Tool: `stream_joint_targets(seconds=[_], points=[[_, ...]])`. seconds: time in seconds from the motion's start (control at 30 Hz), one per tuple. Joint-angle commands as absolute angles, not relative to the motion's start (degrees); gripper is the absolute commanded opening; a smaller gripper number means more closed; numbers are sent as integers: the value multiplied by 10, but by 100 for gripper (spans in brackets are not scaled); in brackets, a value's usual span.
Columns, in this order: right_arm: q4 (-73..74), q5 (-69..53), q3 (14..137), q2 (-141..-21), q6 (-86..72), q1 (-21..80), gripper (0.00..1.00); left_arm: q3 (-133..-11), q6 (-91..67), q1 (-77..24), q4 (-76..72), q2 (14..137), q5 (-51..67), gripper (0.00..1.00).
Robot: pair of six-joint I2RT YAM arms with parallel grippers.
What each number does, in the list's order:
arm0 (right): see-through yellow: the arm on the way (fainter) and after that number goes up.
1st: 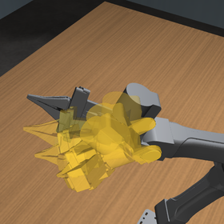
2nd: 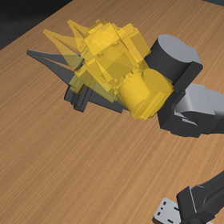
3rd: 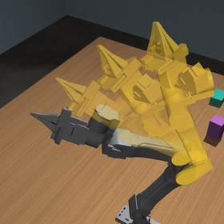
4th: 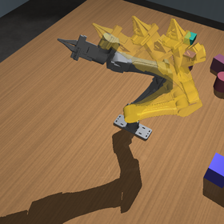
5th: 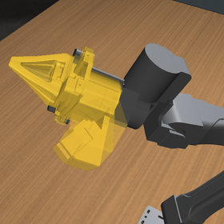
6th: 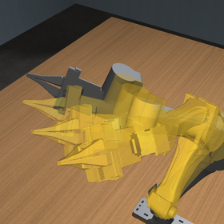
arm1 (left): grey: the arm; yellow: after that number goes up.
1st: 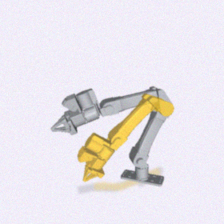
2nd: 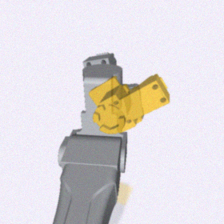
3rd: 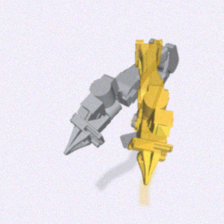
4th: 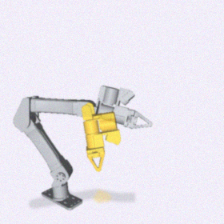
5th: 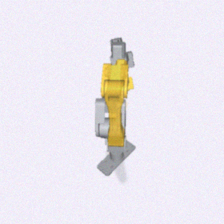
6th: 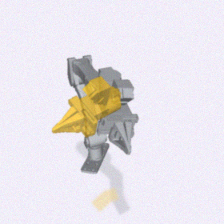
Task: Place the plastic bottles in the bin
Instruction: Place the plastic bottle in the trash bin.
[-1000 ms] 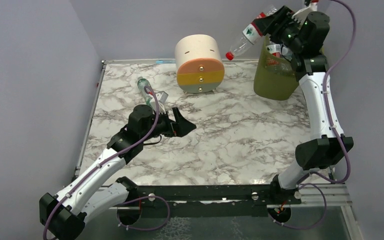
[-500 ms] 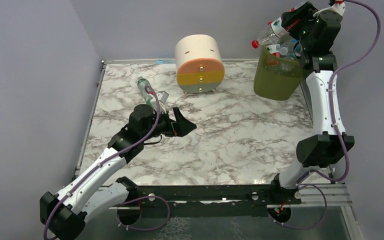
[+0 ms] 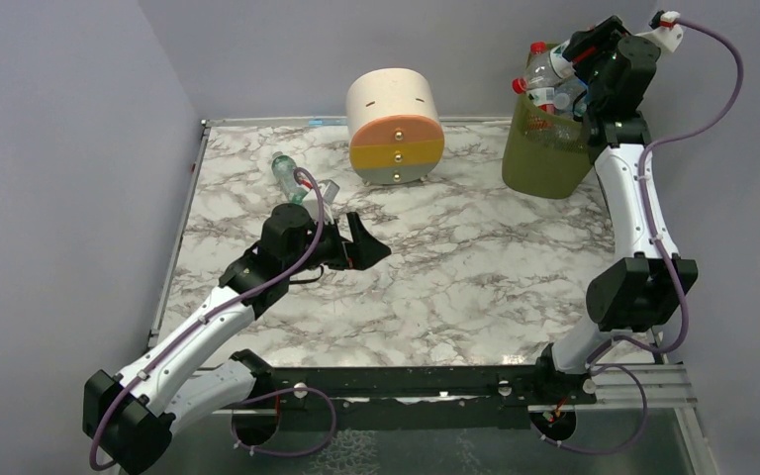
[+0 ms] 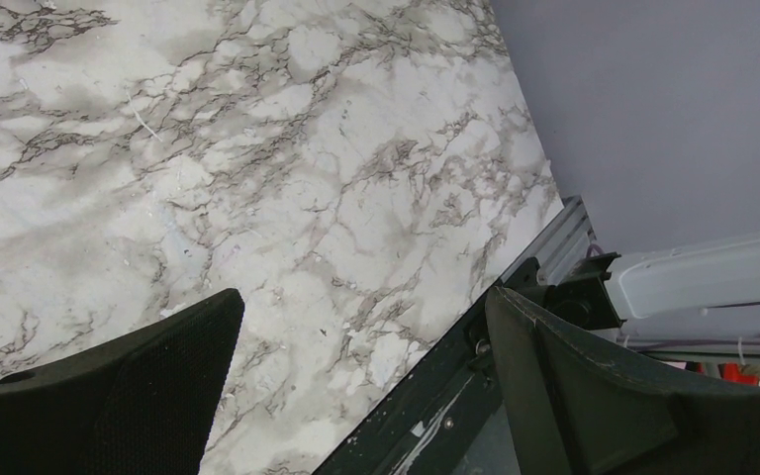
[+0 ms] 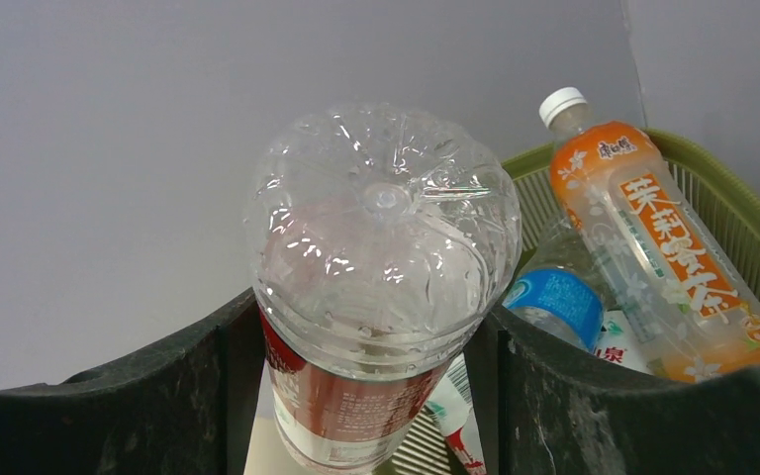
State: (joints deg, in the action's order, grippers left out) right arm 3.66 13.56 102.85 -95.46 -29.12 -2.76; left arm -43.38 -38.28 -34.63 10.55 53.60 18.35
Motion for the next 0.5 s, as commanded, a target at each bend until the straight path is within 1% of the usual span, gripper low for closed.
stream_joint_targets(seconds=[0.0,0.47], points=[[-46,198,991,-937,-306,-32,70,-459,-368,-350,111,539,190,99],[-174,233,891,-878,-323,-35,70,-462,-363,-350,111,551,193,99]])
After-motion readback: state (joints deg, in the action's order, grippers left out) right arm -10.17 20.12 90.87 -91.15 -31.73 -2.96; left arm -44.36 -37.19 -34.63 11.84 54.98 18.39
